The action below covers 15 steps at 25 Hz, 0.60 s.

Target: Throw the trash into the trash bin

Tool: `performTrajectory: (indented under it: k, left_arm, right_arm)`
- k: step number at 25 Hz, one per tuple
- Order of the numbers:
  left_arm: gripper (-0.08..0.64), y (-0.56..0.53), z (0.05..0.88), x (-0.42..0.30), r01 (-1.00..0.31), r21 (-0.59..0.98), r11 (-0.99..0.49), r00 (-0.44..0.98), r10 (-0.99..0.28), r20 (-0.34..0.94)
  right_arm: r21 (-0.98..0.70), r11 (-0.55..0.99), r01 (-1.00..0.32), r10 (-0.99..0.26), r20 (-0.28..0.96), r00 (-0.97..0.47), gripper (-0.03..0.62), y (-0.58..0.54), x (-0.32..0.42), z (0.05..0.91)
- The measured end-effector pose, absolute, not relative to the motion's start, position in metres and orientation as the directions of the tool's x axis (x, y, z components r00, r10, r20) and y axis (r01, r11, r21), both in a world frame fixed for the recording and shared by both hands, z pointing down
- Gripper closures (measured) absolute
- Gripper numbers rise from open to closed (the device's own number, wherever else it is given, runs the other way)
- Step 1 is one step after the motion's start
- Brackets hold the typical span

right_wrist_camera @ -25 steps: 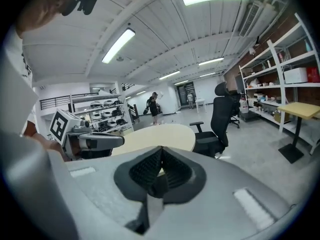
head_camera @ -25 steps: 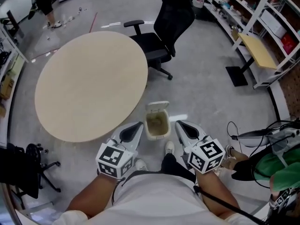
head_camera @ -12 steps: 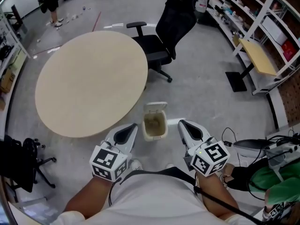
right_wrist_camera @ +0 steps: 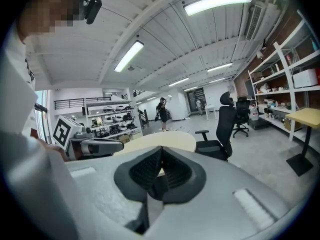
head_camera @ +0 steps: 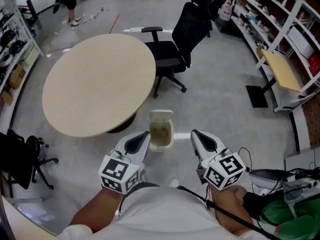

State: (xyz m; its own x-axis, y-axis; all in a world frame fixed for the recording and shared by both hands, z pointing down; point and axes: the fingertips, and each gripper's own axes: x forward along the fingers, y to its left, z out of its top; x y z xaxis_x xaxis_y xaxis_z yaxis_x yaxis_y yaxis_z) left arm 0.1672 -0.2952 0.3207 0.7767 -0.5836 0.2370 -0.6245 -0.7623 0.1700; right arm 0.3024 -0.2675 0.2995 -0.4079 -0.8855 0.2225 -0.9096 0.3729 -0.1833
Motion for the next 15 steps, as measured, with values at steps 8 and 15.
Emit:
performTrajectory:
  k: [8,15]
  left_arm:
    - [0.552,-0.271,0.317,0.189,-0.697,0.145,-0.702,0.712,-0.654,0.254]
    - [0.552,-0.251,0.325,0.195,-0.711,0.136,-0.690,0.696,-0.663,0.274]
  right_arm:
    - [-0.212,0.422,-0.881,-0.855,0.230,-0.465,0.591,-0.240,0.333,0.313]
    - [-0.228,0.447,-0.865,-0.833,0.247,-0.496,0.591,-0.230,0.339,0.328]
